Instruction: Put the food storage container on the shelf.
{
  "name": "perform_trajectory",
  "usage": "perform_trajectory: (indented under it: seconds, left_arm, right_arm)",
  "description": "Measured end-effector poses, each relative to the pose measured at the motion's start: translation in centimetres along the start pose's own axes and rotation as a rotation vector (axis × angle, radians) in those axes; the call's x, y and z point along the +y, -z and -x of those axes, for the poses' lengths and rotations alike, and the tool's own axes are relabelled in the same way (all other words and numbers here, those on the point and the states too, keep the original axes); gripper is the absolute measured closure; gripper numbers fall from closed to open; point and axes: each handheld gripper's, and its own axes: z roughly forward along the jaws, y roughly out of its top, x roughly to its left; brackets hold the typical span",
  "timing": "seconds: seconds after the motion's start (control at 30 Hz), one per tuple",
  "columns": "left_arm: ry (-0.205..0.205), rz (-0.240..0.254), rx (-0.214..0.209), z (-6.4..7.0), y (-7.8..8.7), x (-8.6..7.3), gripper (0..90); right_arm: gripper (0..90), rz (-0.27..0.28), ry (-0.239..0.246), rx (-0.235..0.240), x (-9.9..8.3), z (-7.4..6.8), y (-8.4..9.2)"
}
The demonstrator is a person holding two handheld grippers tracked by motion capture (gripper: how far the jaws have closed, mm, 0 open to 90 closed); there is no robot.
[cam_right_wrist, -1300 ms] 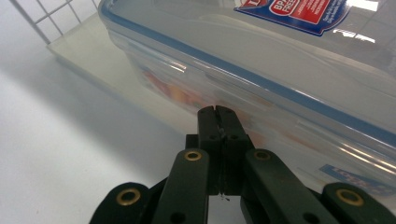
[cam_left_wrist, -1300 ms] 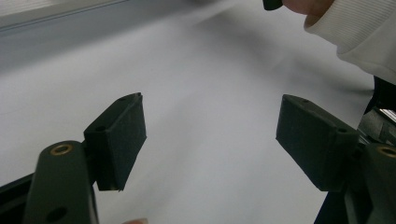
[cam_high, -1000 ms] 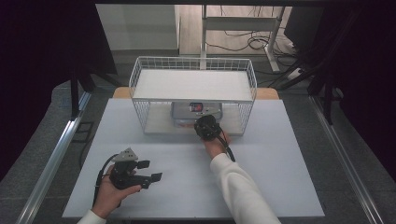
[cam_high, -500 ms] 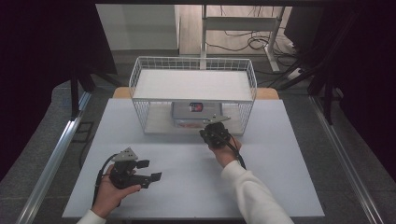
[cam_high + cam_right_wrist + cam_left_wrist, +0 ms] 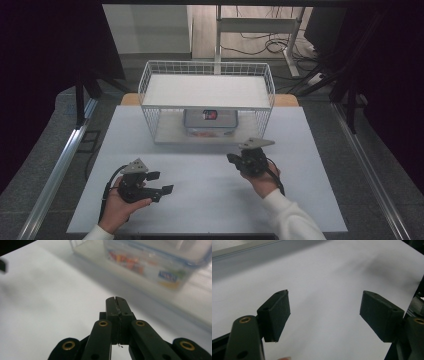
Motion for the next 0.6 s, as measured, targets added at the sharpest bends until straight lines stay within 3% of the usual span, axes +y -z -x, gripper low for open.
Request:
perform_trajectory:
  seconds: [0.17, 0.23, 0.3, 0.33, 0.37, 0.4, 0.43, 0.6]
  left_arm:
    - [0.005, 0.0, 0.013, 0.0, 0.1, -0.1, 23.8]
    - [-0.002, -0.001, 0.034, 0.0, 0.2, -0.4, 23.8]
    - [0.001, 0.002, 0.05, -0.1, 0.4, -0.7, 23.7]
    - [0.001, 0.002, 0.05, -0.1, 0.4, -0.7, 23.3]
    - [0.008, 0.007, 0.064, -0.3, 0.5, -0.9, 23.1]
    - [0.008, 0.007, 0.064, -0.3, 0.5, -0.9, 23.1]
    - [0.019, 0.009, 0.075, -0.5, 0.7, -1.1, 22.8]
    - [0.022, 0.008, 0.091, -0.7, 0.7, -1.3, 21.8]
  right_arm:
    - [88.6, -0.026, 0.009, 0.004, -3.5, 0.5, 3.7]
    - [86.0, -0.026, -0.035, 0.019, -5.3, 0.9, 6.0]
    - [70.8, -0.02, -0.044, 0.022, -6.4, 1.0, 7.2]
    - [70.8, -0.02, -0.044, 0.022, -6.4, 1.0, 7.2]
    - [49.9, -0.03, -0.049, -0.004, -7.4, 0.9, 8.1]
    - [49.9, -0.03, -0.049, -0.004, -7.4, 0.9, 8.1]
    - [39.0, -0.037, -0.045, -0.051, -8.2, 0.8, 8.6]
    - [30.2, -0.018, -0.044, -0.08, -8.3, 1.2, 8.8]
